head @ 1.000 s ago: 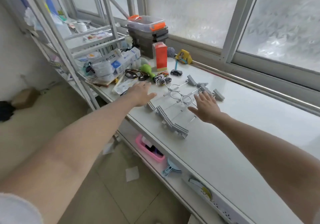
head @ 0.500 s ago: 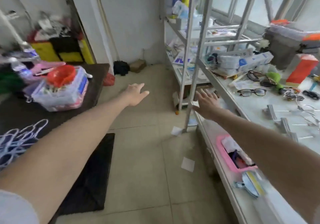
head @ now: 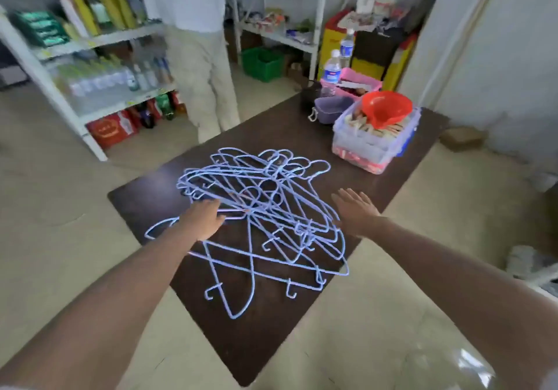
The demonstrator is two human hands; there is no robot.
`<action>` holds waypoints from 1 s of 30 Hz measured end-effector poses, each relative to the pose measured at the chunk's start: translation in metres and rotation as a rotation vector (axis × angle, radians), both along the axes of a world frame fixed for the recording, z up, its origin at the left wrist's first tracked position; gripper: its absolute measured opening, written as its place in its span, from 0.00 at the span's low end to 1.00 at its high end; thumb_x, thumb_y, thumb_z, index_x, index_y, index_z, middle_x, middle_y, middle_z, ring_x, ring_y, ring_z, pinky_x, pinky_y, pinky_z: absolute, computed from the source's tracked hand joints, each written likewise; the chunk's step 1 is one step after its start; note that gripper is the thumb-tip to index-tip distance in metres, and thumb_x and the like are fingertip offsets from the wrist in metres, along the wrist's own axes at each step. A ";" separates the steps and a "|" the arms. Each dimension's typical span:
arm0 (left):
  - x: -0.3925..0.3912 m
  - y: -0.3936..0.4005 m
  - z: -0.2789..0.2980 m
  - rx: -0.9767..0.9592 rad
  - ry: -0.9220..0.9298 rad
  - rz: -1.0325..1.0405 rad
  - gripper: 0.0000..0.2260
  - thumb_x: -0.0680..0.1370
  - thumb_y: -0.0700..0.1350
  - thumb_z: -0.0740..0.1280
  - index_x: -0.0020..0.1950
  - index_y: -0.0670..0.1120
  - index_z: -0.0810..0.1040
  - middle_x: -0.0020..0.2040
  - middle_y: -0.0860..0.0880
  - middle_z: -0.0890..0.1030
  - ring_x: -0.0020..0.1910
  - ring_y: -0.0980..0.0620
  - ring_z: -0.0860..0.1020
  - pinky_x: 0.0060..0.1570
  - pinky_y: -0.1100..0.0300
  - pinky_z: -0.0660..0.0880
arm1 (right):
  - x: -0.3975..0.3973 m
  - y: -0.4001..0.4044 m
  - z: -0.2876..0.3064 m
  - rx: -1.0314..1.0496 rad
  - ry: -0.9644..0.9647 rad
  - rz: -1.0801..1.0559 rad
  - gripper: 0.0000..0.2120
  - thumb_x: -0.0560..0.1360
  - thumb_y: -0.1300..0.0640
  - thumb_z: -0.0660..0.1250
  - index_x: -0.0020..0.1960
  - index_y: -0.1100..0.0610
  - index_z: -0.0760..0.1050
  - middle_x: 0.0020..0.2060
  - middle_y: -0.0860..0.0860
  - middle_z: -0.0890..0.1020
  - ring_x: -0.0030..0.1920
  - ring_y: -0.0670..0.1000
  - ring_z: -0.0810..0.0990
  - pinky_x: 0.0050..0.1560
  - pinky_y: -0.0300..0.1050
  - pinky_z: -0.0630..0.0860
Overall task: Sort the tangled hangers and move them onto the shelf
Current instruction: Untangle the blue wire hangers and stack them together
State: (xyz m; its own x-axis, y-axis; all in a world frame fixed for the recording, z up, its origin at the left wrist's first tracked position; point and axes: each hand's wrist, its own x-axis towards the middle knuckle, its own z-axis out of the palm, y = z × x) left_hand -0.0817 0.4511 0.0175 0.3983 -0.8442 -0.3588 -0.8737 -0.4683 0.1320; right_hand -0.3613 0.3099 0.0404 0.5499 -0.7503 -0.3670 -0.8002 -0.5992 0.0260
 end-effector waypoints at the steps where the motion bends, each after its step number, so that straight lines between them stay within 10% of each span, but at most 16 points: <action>1: 0.013 0.014 -0.004 0.000 0.001 0.055 0.23 0.80 0.49 0.57 0.73 0.42 0.63 0.68 0.39 0.72 0.67 0.40 0.71 0.65 0.50 0.70 | 0.025 -0.005 -0.005 0.010 0.015 0.061 0.32 0.78 0.47 0.59 0.76 0.56 0.51 0.77 0.53 0.52 0.77 0.54 0.48 0.76 0.53 0.47; 9: 0.034 0.063 -0.038 -0.055 0.117 0.486 0.20 0.80 0.48 0.58 0.72 0.44 0.67 0.66 0.41 0.76 0.65 0.42 0.73 0.65 0.52 0.70 | 0.157 -0.052 -0.042 0.054 -0.017 0.294 0.26 0.77 0.47 0.61 0.69 0.60 0.63 0.66 0.57 0.72 0.67 0.58 0.70 0.65 0.54 0.68; 17: -0.012 -0.034 -0.057 -0.138 0.332 0.764 0.20 0.80 0.51 0.58 0.68 0.41 0.72 0.64 0.41 0.78 0.65 0.43 0.74 0.64 0.54 0.71 | 0.145 -0.118 -0.084 0.106 -0.060 0.327 0.26 0.78 0.51 0.60 0.72 0.60 0.59 0.71 0.57 0.62 0.68 0.57 0.69 0.65 0.49 0.69; 24: -0.042 -0.114 -0.086 -0.277 0.668 1.339 0.20 0.77 0.54 0.64 0.29 0.45 0.67 0.27 0.47 0.68 0.26 0.51 0.68 0.36 0.58 0.67 | 0.139 -0.144 -0.106 0.541 -0.511 -0.190 0.24 0.75 0.63 0.62 0.69 0.62 0.63 0.54 0.61 0.77 0.44 0.59 0.78 0.43 0.50 0.74; 30: -0.039 -0.126 -0.083 -0.242 0.665 1.479 0.18 0.77 0.53 0.64 0.32 0.43 0.73 0.28 0.48 0.73 0.35 0.46 0.79 0.43 0.57 0.76 | 0.146 -0.147 -0.111 0.734 -0.557 -0.549 0.11 0.76 0.61 0.59 0.58 0.59 0.68 0.42 0.58 0.78 0.38 0.57 0.78 0.46 0.55 0.81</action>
State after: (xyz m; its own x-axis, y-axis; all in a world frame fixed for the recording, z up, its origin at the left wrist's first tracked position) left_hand -0.1211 0.3248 -0.0653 0.7013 0.0496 -0.7111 0.5259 -0.7094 0.4692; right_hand -0.2151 0.1626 -0.0704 0.4332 -0.6441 -0.6305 -0.7529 0.1259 -0.6460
